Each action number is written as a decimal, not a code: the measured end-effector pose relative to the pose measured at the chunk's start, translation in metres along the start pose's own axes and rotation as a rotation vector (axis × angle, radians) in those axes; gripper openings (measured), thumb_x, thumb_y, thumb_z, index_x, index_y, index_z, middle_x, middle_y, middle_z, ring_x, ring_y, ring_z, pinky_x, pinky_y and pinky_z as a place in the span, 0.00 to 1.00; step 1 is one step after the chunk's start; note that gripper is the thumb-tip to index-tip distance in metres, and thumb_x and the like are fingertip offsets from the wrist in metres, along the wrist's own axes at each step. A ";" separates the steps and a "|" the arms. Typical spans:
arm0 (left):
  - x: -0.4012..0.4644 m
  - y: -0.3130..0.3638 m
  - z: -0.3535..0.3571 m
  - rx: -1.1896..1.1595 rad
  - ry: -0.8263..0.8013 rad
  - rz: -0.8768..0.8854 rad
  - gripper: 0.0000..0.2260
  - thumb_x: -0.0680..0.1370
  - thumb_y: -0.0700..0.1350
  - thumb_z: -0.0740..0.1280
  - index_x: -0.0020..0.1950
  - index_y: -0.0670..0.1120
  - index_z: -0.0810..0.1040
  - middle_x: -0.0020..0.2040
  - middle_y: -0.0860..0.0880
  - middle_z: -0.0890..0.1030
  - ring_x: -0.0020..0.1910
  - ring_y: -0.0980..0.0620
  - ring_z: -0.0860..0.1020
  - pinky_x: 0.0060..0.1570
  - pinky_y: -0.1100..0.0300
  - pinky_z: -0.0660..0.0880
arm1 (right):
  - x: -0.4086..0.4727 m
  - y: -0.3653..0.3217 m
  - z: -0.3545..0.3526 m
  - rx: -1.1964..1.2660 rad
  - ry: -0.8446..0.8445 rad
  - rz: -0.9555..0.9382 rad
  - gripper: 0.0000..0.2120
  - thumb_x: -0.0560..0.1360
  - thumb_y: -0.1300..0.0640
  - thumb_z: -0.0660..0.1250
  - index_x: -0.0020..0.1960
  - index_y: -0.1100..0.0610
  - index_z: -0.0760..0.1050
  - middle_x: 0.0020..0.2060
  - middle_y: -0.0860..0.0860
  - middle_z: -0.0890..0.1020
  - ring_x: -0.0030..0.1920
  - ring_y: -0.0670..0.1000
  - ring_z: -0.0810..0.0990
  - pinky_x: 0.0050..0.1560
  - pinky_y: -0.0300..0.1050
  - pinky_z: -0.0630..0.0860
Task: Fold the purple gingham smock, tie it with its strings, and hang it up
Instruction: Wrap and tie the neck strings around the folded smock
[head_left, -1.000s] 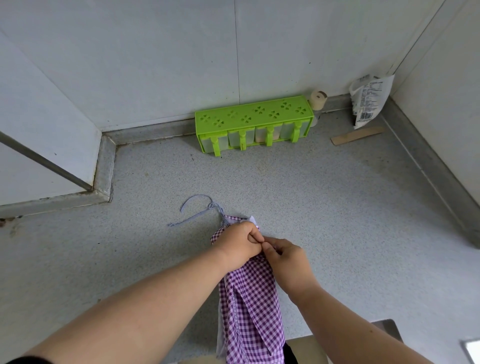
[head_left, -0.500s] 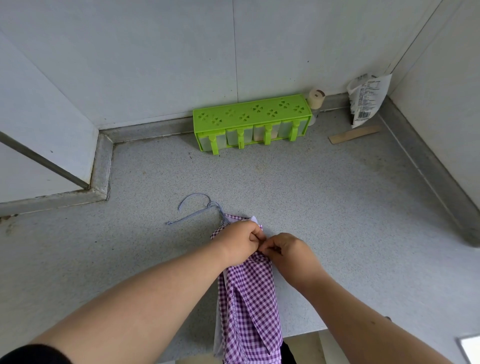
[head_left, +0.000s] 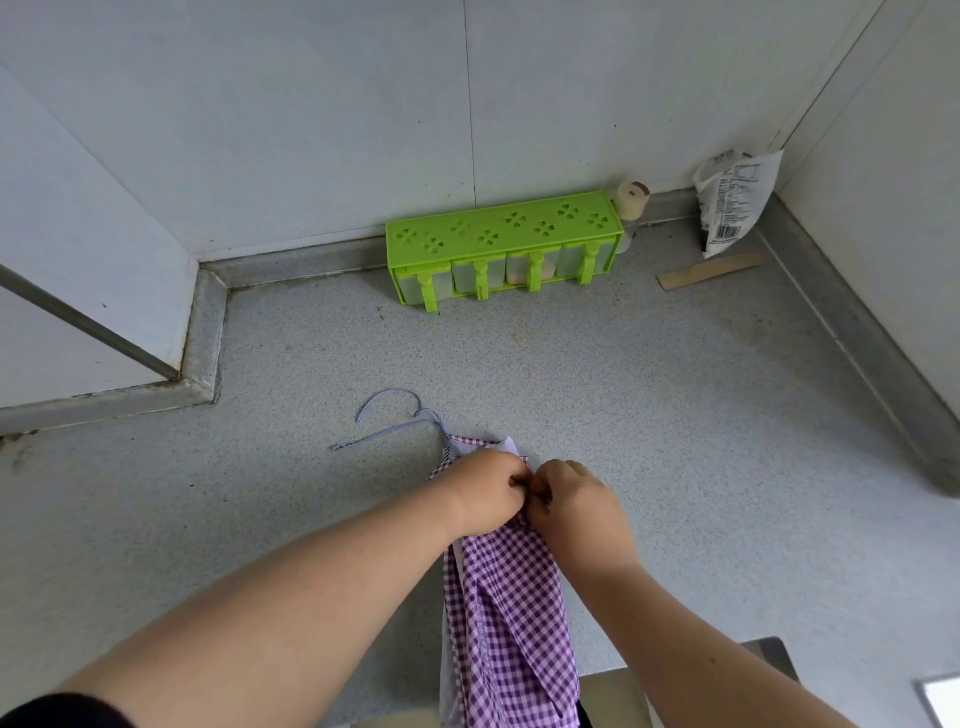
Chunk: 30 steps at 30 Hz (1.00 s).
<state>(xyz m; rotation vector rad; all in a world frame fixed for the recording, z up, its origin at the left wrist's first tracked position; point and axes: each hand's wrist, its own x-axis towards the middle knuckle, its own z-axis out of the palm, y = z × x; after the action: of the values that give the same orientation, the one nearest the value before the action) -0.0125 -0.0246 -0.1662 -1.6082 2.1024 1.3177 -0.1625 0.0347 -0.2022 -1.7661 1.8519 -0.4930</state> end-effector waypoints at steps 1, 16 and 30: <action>0.001 -0.001 -0.001 -0.031 -0.020 -0.014 0.10 0.85 0.43 0.61 0.54 0.51 0.82 0.49 0.50 0.83 0.50 0.48 0.82 0.50 0.53 0.80 | -0.002 0.003 0.001 -0.007 0.020 -0.042 0.01 0.75 0.61 0.72 0.46 0.58 0.80 0.40 0.51 0.80 0.37 0.53 0.77 0.34 0.39 0.69; 0.005 -0.007 0.001 -0.081 -0.035 -0.009 0.06 0.85 0.46 0.67 0.51 0.53 0.81 0.49 0.50 0.86 0.45 0.54 0.87 0.55 0.52 0.85 | -0.003 0.022 -0.004 0.012 -0.039 0.046 0.09 0.78 0.48 0.71 0.46 0.53 0.80 0.41 0.44 0.78 0.39 0.46 0.77 0.39 0.40 0.75; -0.003 -0.012 -0.004 0.071 -0.056 -0.029 0.07 0.85 0.44 0.59 0.48 0.53 0.70 0.51 0.51 0.77 0.50 0.51 0.80 0.51 0.51 0.80 | 0.001 0.020 -0.010 -0.191 -0.235 0.139 0.11 0.81 0.57 0.62 0.39 0.52 0.71 0.37 0.48 0.76 0.35 0.47 0.74 0.33 0.38 0.67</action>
<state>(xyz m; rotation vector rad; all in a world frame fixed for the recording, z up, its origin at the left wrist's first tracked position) 0.0002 -0.0254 -0.1687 -1.5495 2.0611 1.2488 -0.1841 0.0341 -0.2063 -1.7159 1.8857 -0.0529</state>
